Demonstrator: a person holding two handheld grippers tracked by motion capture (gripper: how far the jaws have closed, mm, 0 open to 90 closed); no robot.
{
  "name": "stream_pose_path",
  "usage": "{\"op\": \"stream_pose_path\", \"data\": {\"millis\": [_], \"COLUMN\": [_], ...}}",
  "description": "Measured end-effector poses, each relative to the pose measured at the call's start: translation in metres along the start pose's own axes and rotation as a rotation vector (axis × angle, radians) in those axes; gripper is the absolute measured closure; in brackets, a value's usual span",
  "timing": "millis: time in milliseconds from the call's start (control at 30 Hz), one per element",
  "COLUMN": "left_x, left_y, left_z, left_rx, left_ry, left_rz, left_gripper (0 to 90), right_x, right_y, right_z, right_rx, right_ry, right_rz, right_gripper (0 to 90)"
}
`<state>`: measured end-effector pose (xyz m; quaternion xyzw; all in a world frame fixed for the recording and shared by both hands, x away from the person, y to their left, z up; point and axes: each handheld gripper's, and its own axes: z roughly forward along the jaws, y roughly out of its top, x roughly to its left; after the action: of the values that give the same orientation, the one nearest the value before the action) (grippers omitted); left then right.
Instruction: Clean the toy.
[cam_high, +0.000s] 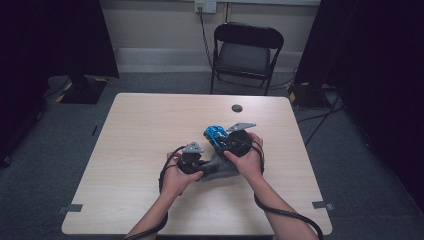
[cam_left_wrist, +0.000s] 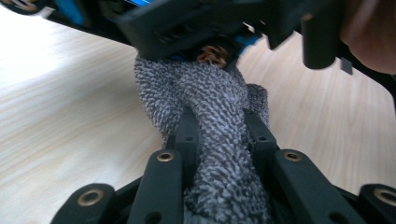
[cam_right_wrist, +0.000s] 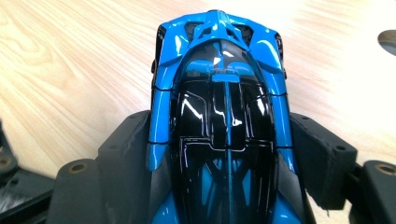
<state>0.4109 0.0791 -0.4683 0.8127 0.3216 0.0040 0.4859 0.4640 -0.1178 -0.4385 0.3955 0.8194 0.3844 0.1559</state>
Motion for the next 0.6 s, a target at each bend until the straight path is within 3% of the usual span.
{"op": "stream_pose_path", "data": {"millis": [200,433,533,567,600], "left_x": [-0.004,0.005,0.010,0.015,0.015], "left_y": [0.000,0.000,0.000,0.001,0.001], "left_z": [0.000,-0.007,-0.012,-0.016,-0.016], "left_rx": [0.011,0.023,0.022,0.023,0.023], "left_ry": [-0.015,0.043,0.075,0.110,0.110], "left_rz": [0.008,0.009,0.010,0.017,0.017], "left_gripper": [72.4,72.4,72.3,72.3,72.3], "right_x": [-0.003,-0.004,-0.005,-0.004,-0.004], "right_y": [0.003,0.005,0.005,0.005,0.005], "right_z": [-0.003,-0.009,-0.011,-0.013,-0.014], "right_rx": [-0.010,-0.020,-0.023,-0.029,-0.031], "right_ry": [0.001,0.002,0.008,0.007,0.013], "right_rz": [0.010,0.009,0.009,0.008,0.009], "right_gripper": [26.2,26.1,26.2,26.1,26.2]}}
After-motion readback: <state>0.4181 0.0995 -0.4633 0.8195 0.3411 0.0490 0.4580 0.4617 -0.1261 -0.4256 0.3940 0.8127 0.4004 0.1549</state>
